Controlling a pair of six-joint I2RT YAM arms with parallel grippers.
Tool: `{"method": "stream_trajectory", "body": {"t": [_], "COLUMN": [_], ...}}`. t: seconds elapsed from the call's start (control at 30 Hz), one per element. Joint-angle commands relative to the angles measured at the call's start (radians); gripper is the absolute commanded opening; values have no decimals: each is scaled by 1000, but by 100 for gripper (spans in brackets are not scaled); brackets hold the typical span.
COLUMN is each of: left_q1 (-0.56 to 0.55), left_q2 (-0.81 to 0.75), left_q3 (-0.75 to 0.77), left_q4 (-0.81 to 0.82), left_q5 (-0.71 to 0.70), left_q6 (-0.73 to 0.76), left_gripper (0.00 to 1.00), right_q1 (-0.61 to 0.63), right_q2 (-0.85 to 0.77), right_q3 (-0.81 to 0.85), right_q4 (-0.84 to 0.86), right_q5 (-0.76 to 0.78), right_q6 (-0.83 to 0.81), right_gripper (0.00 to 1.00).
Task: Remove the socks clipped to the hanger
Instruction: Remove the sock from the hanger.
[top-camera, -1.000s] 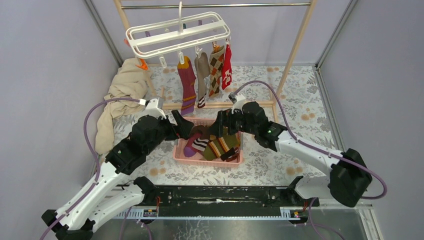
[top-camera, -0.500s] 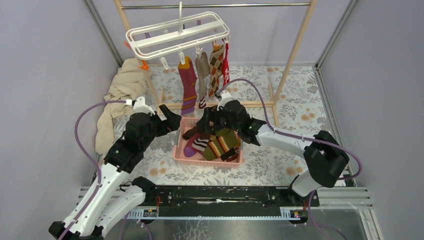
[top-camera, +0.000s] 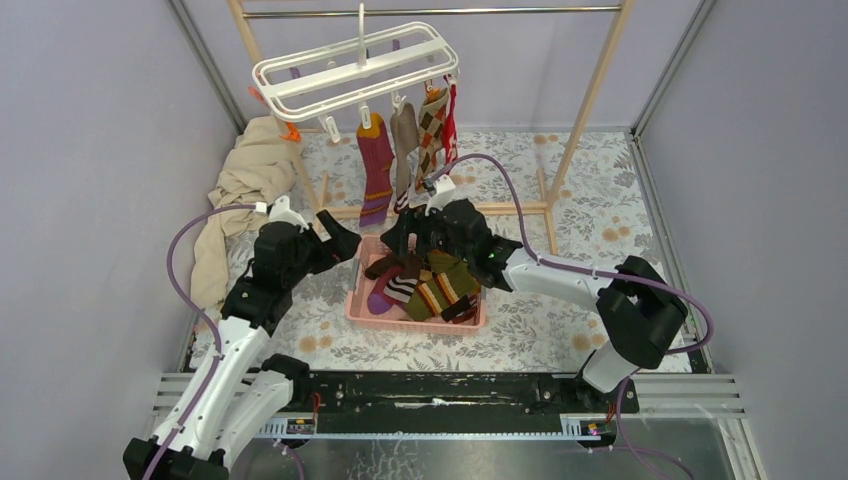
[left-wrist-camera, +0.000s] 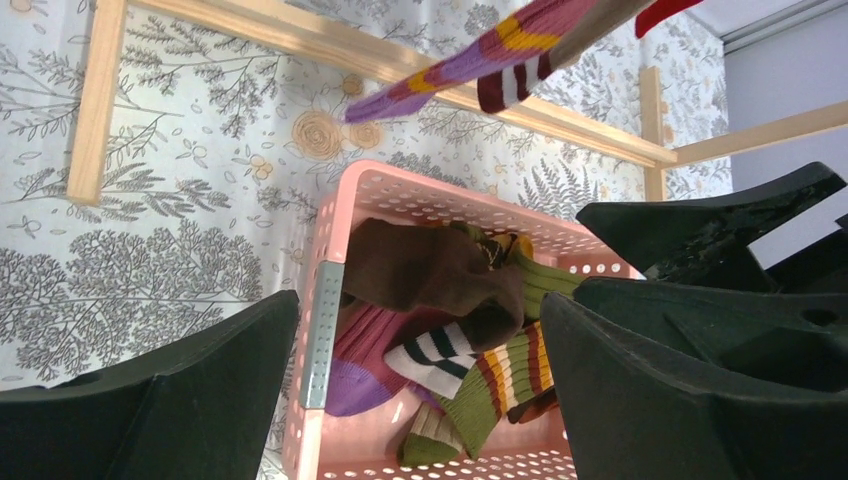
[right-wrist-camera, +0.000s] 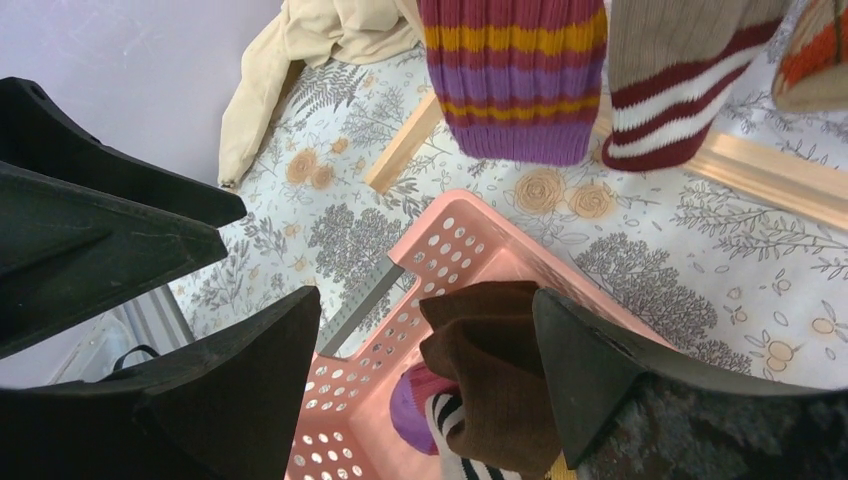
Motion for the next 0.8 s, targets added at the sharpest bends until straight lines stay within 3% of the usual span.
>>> {"method": "stream_trajectory", "body": {"t": [0.0, 0.43, 0.77], "left_q1": [17, 19, 24], "left_q2": [-9, -49, -69], "left_q3": [-8, -20, -30], "left_q4": [109, 94, 79], "left_q5": [75, 94, 96], "left_q6": [-16, -25, -20], "left_gripper": [99, 98, 98], "right_q1": [30, 51, 72], "right_q2": [-7, 29, -9], "right_q3": [34, 141, -38], "right_q4": [79, -11, 176], "right_q5": [63, 199, 202], "right_q6": [-60, -150, -76], "right_gripper": [85, 86, 85]}}
